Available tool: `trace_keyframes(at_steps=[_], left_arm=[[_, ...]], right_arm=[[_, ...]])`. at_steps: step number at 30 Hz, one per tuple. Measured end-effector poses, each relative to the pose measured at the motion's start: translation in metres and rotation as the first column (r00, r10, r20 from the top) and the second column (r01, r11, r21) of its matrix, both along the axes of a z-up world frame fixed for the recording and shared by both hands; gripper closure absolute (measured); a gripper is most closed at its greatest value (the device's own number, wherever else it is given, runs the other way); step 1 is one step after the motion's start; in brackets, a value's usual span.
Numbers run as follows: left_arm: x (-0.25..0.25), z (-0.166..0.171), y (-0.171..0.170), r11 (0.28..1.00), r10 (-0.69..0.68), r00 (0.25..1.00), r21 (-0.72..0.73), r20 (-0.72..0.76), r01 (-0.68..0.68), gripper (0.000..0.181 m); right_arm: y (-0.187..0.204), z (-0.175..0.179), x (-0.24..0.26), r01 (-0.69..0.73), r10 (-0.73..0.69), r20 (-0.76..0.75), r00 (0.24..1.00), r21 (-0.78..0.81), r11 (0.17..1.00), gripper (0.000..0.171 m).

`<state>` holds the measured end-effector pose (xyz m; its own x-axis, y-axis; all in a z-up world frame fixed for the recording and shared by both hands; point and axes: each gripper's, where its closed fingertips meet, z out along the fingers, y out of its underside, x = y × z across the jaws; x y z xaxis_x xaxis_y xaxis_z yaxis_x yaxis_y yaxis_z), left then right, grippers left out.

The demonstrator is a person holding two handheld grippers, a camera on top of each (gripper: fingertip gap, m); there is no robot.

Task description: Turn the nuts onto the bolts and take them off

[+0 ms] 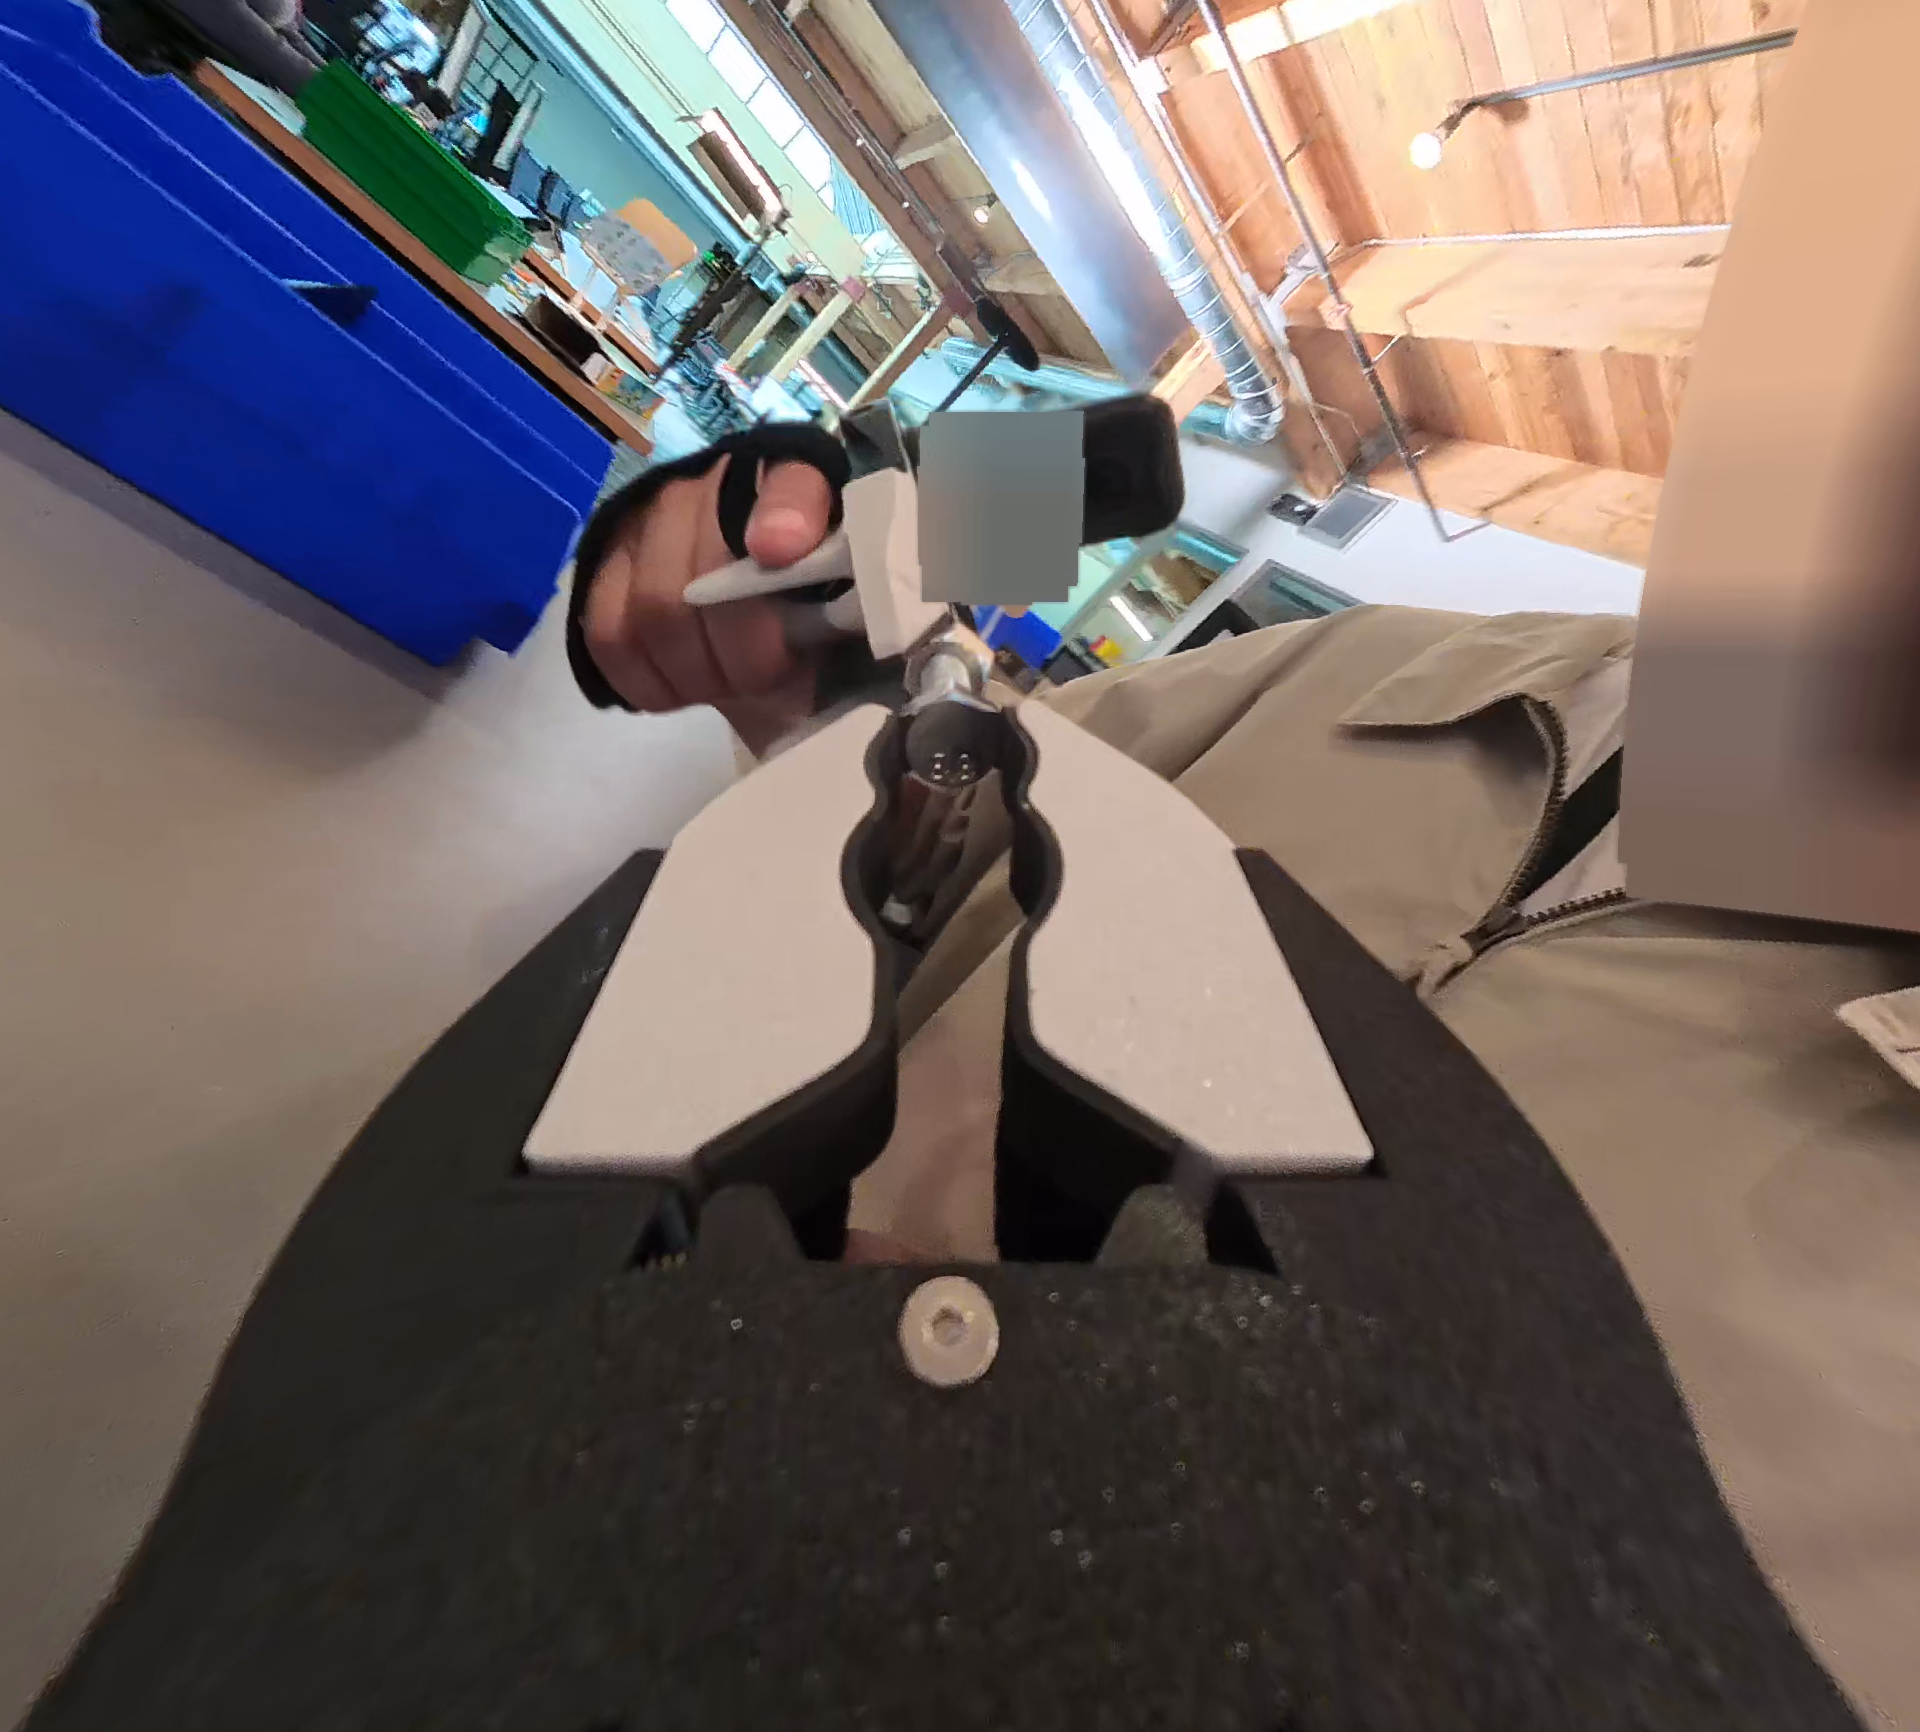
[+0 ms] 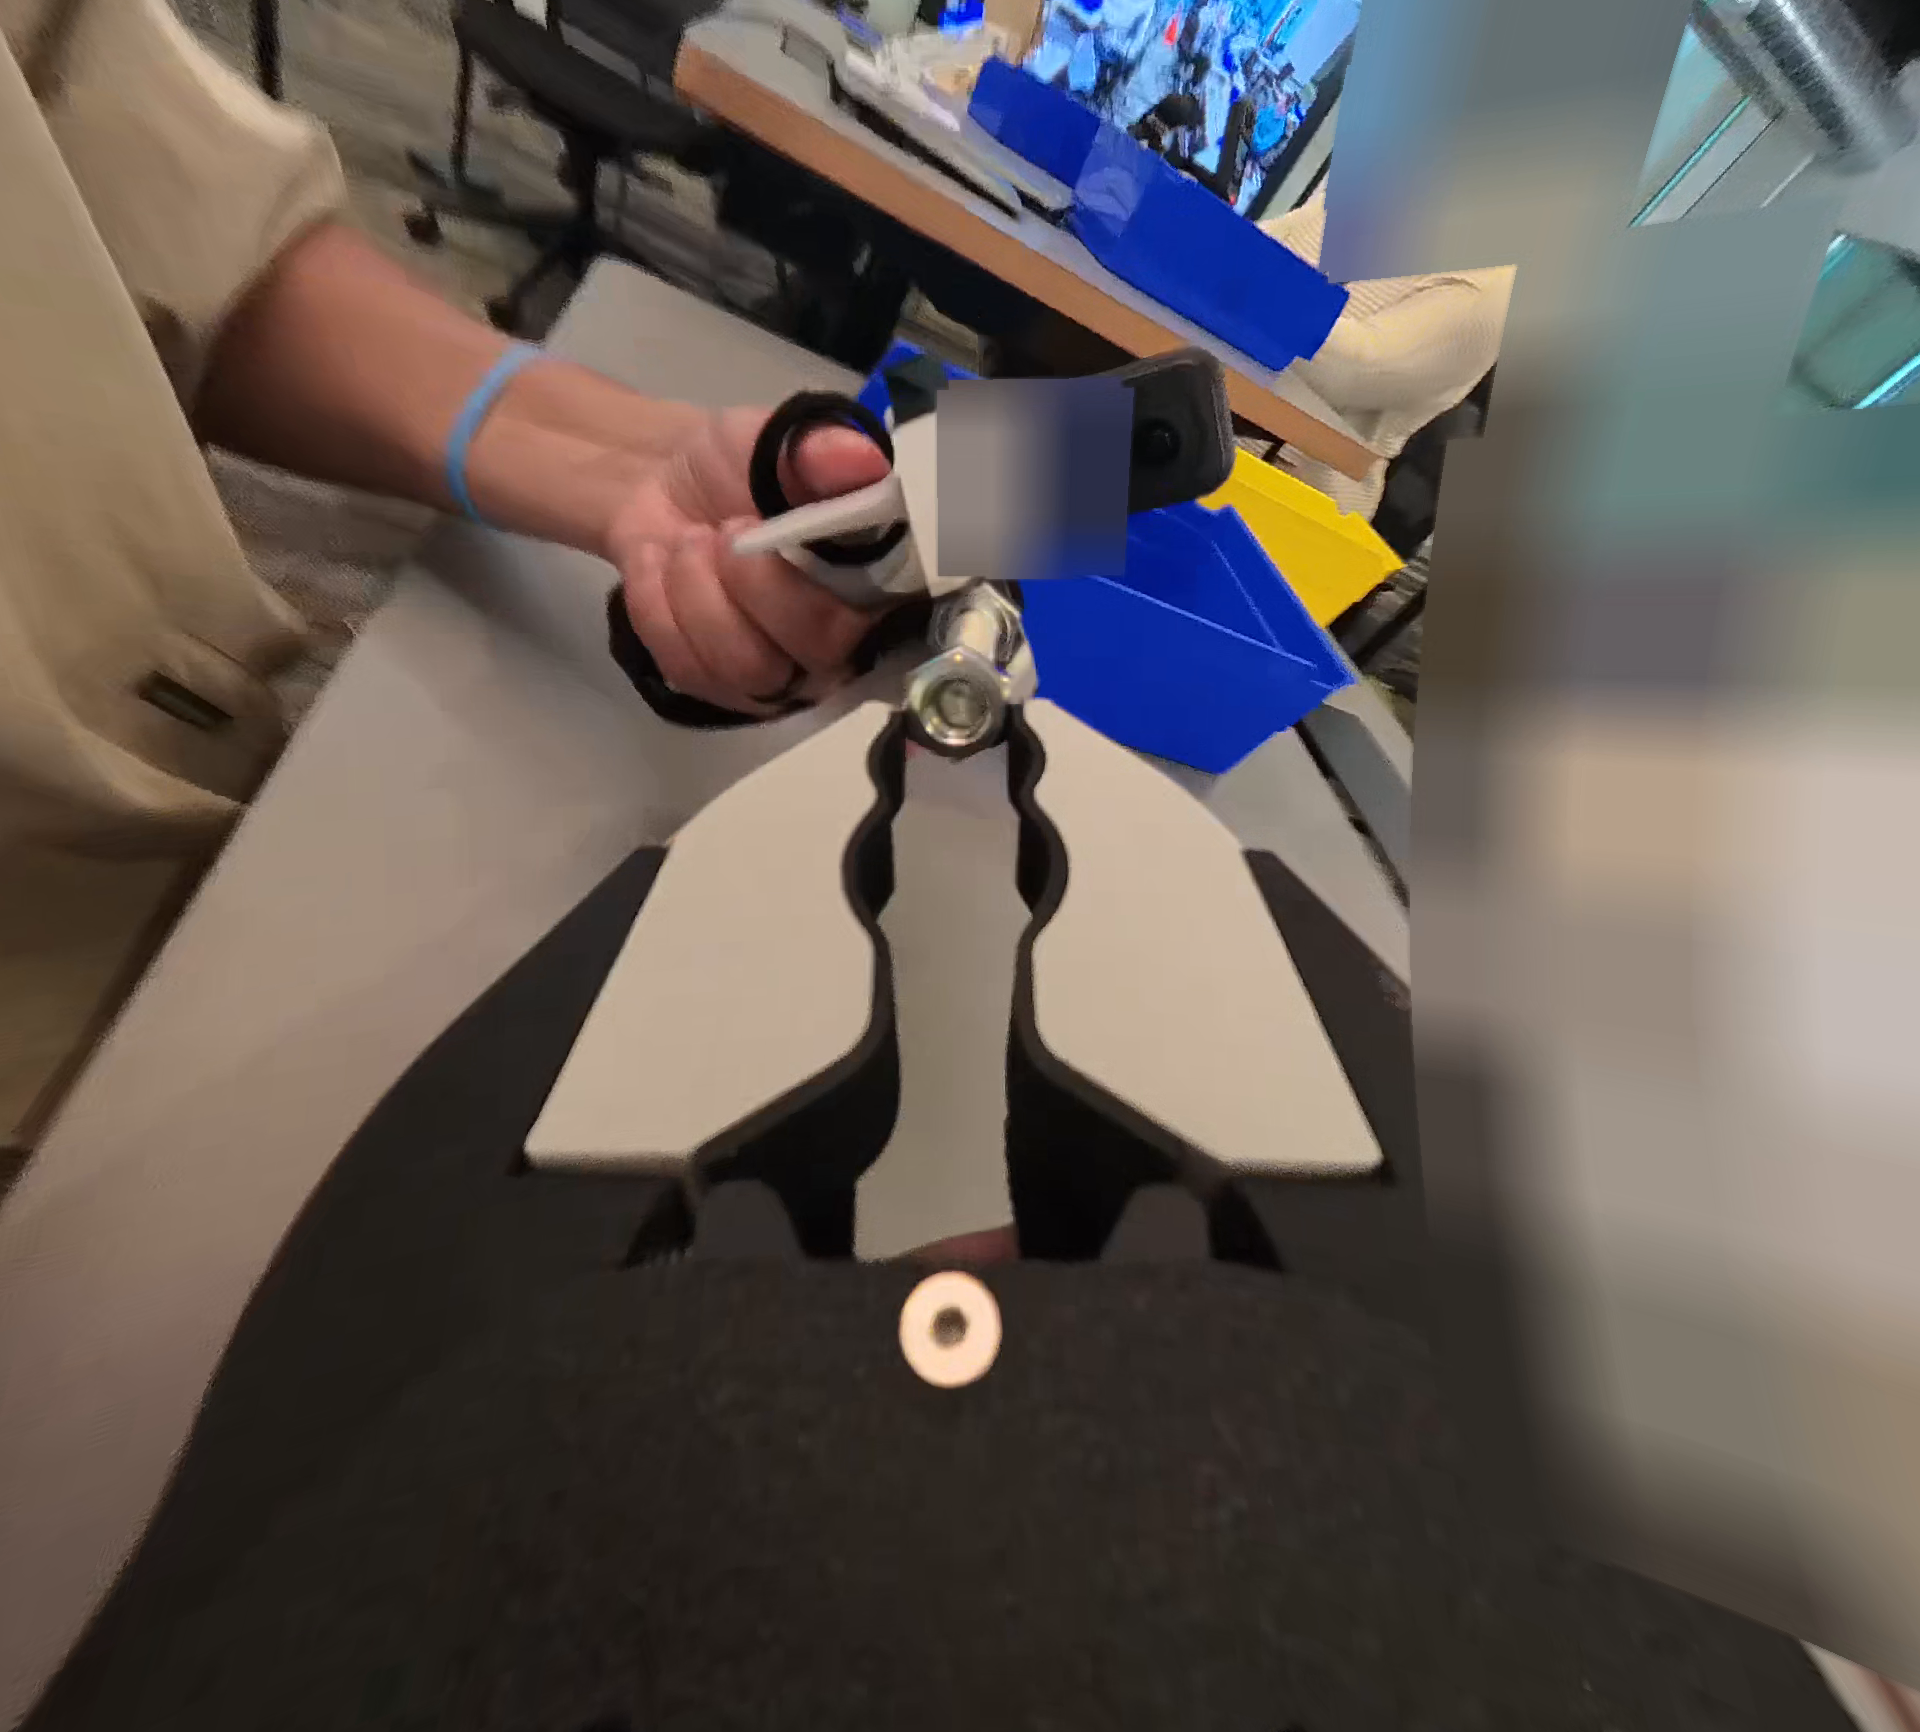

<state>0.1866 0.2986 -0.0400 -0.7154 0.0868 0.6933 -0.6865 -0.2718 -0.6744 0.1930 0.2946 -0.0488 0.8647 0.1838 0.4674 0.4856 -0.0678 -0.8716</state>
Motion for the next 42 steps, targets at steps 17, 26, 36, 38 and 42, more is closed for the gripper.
trace_keyframes(at_steps=[17,26,36,38,42], left_arm=[[0.028,-0.012,0.059,0.692,0.487,0.726,0.293,0.486,-0.66,0.164],[0.01,-0.042,0.14,0.045,0.708,0.362,0.473,0.606,-0.88,0.164],[0.002,-0.097,0.119,0.045,0.796,0.347,0.523,0.496,-0.851,0.164],[0.002,-0.097,0.118,0.038,0.789,0.346,0.522,0.507,-0.852,0.164],[0.003,-0.099,0.112,0.039,0.764,0.367,0.53,0.531,-0.847,0.164]], right_arm=[[0.003,-0.094,-0.011,0.359,-0.451,-0.341,0.825,-0.3,0.884,0.12],[-0.018,-0.097,0.056,0.607,-0.689,-0.413,0.596,-0.329,0.723,0.122],[-0.021,-0.094,0.068,0.665,-0.727,-0.397,0.56,-0.308,0.68,0.127],[-0.022,-0.097,0.068,0.664,-0.728,-0.4,0.557,-0.312,0.679,0.129],[-0.021,-0.105,0.066,0.645,-0.724,-0.419,0.549,-0.338,0.685,0.131]])
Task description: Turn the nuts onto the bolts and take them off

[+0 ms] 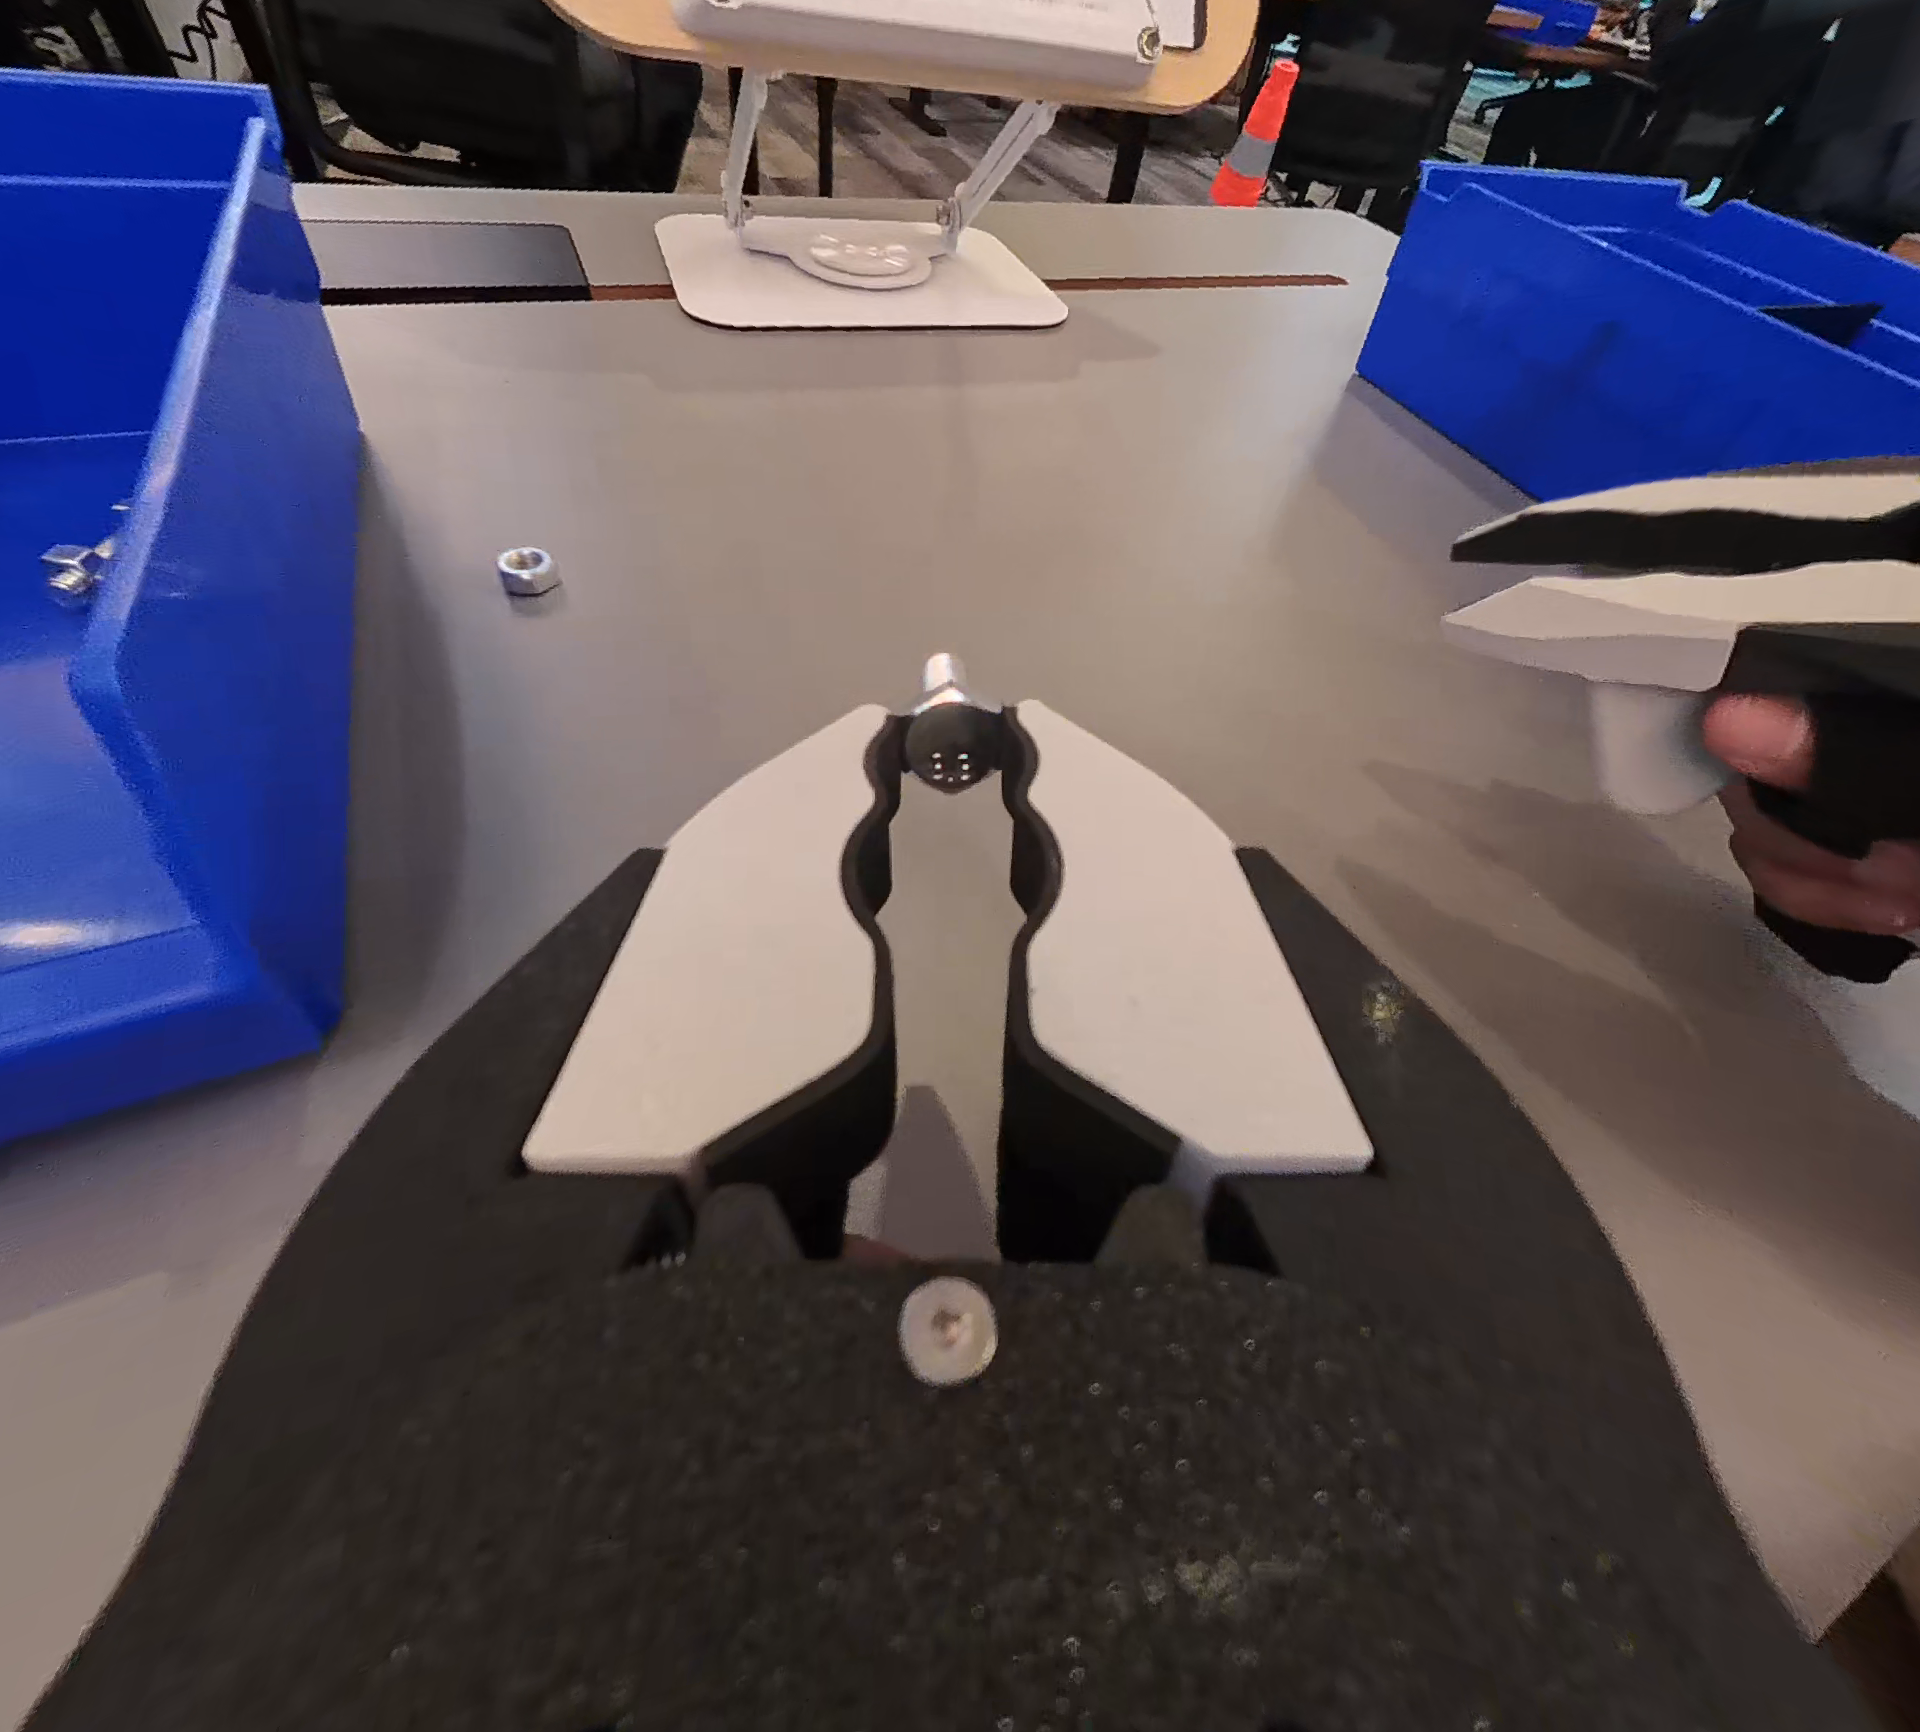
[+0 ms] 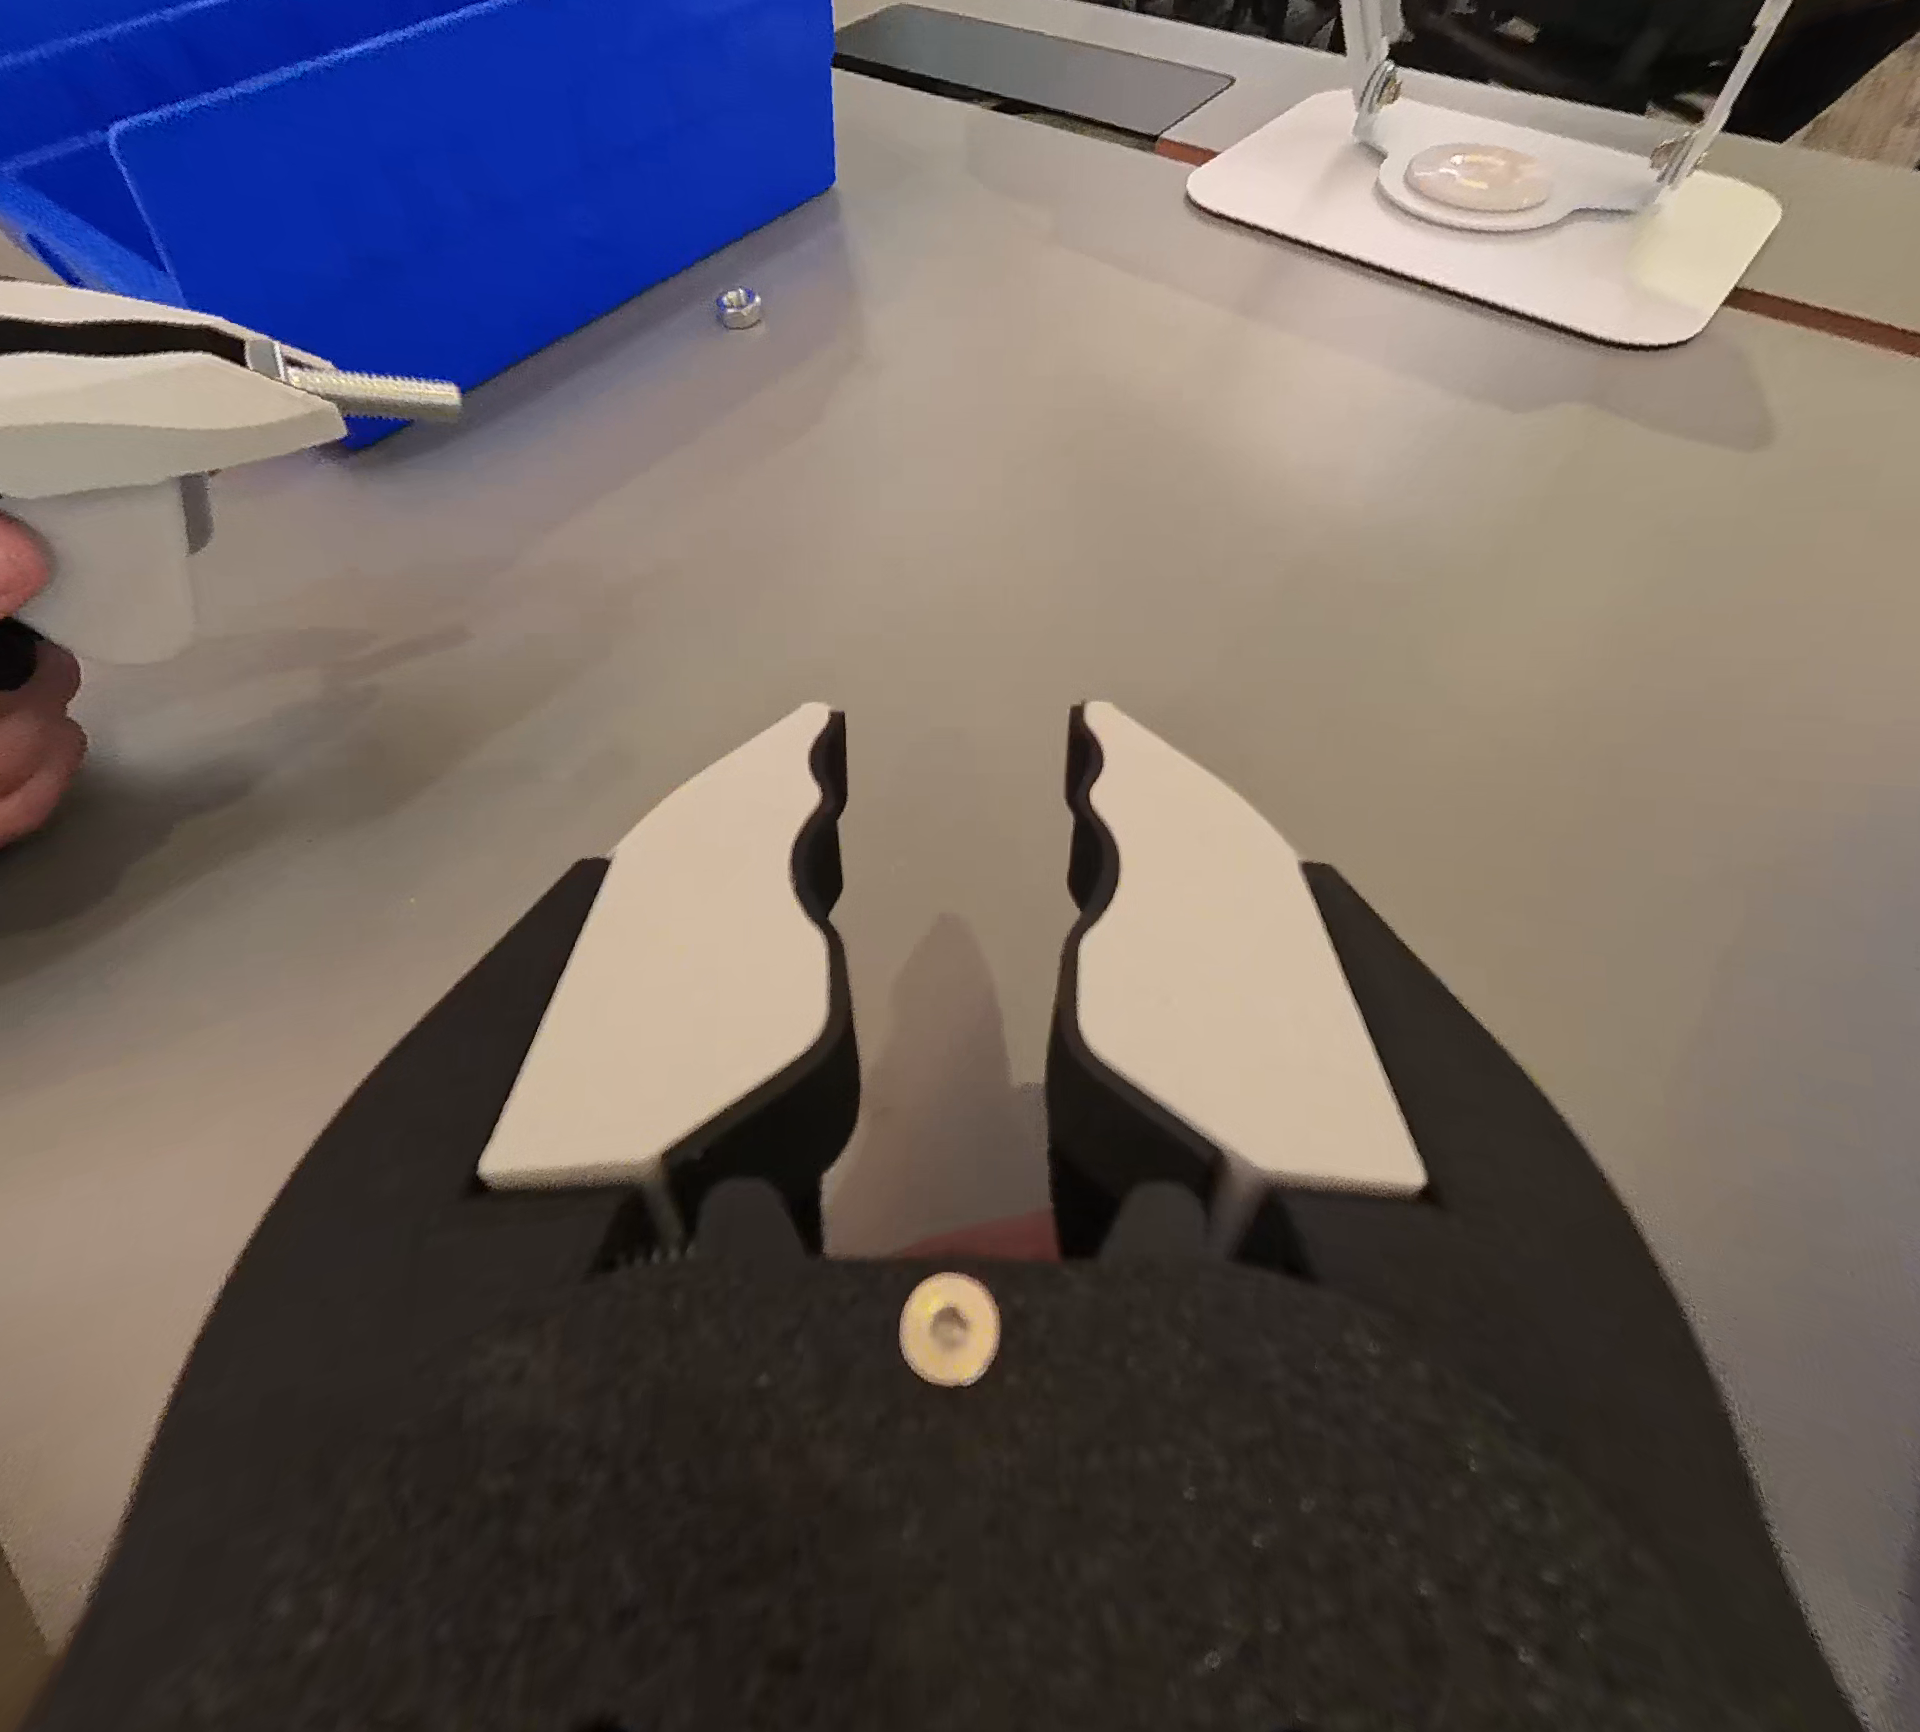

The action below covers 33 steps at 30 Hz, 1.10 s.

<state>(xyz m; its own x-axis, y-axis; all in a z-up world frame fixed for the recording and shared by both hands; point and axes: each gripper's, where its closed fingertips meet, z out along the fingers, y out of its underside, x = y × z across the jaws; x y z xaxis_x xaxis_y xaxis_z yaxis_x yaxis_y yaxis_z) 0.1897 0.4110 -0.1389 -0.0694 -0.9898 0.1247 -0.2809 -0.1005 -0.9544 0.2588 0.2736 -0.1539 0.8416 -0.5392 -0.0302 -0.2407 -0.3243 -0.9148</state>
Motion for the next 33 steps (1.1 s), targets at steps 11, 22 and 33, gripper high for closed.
trace_keyframes(at_steps=[11,22,33], left_arm=[[0.011,-0.025,-0.002,0.988,-0.112,0.975,0.081,-0.19,0.129,0.164],[-0.005,-0.013,0.012,0.996,-0.082,0.987,0.03,-0.135,0.087,0.164],[-0.034,0.003,0.022,1.0,-0.017,1.0,-0.001,0.02,0.017,0.164]], right_arm=[[0.001,-0.003,-0.003,-0.04,0.04,-0.003,0.999,-0.01,0.999,0.138],[0.057,0.007,0.012,-0.197,0.197,0.0,0.98,-0.065,0.978,0.129],[0.243,-0.05,0.058,-0.334,0.324,-0.09,0.942,-0.339,0.88,0.132]])
